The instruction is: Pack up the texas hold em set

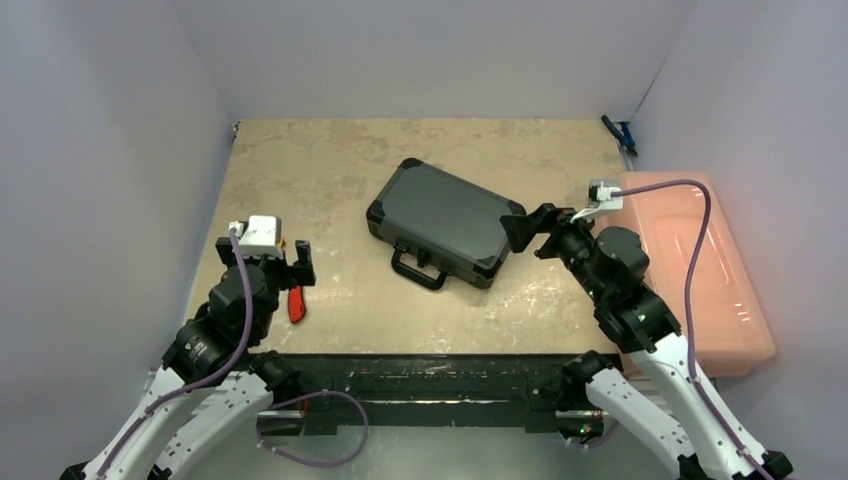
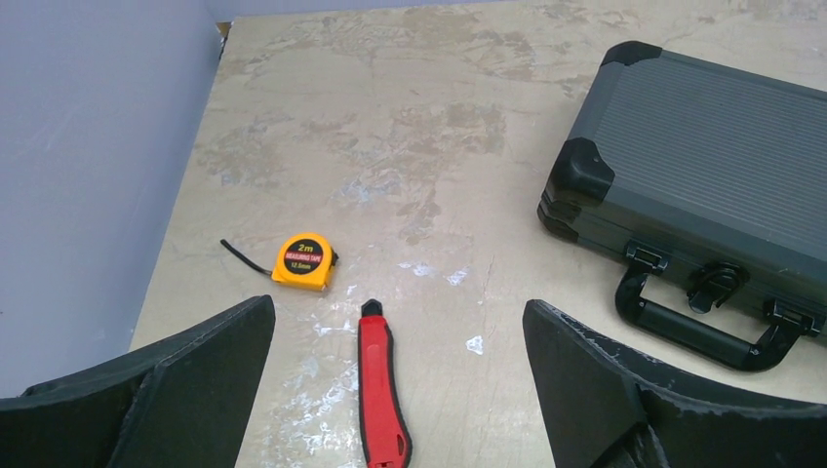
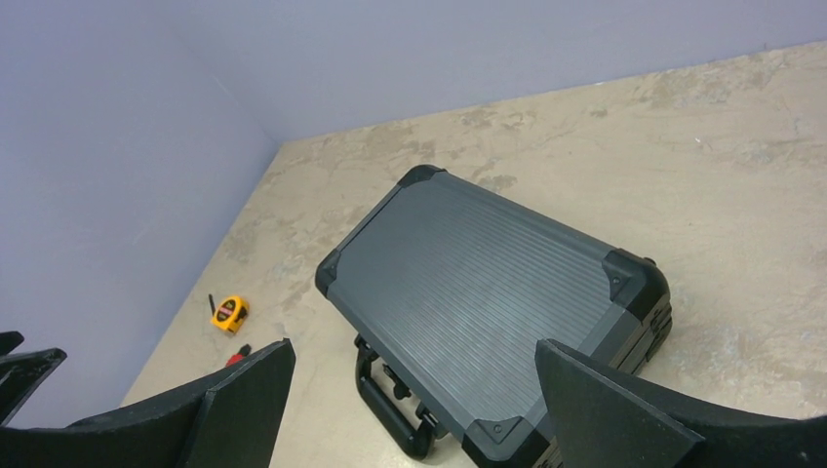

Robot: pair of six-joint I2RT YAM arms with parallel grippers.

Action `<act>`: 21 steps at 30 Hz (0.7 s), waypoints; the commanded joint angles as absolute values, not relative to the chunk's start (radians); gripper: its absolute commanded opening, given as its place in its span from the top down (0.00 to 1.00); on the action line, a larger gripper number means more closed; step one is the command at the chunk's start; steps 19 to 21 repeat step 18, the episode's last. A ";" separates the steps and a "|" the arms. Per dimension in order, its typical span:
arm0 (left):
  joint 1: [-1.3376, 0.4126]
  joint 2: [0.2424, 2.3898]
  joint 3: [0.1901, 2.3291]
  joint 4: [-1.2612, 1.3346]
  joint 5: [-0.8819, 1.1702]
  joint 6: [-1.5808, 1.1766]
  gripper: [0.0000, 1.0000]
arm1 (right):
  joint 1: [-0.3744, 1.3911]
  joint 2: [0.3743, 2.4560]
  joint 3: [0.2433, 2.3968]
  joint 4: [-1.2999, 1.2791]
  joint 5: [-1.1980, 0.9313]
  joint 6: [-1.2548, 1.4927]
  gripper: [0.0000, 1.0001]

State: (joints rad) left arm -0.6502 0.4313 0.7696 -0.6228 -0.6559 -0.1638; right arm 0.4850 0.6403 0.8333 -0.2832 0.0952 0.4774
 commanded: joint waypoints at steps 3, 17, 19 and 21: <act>-0.647 0.399 0.749 -0.574 -0.662 -0.132 0.00 | 0.485 0.638 0.814 -0.228 0.112 0.499 0.01; -0.646 0.368 0.746 -0.568 -0.653 -0.131 0.00 | 0.483 0.664 0.862 -0.220 0.055 0.457 0.01; -0.646 0.364 0.746 -0.570 -0.651 -0.131 0.00 | 0.483 0.661 0.862 -0.216 0.039 0.453 0.01; -0.646 0.364 0.746 -0.570 -0.651 -0.131 0.00 | 0.483 0.661 0.862 -0.216 0.039 0.453 0.01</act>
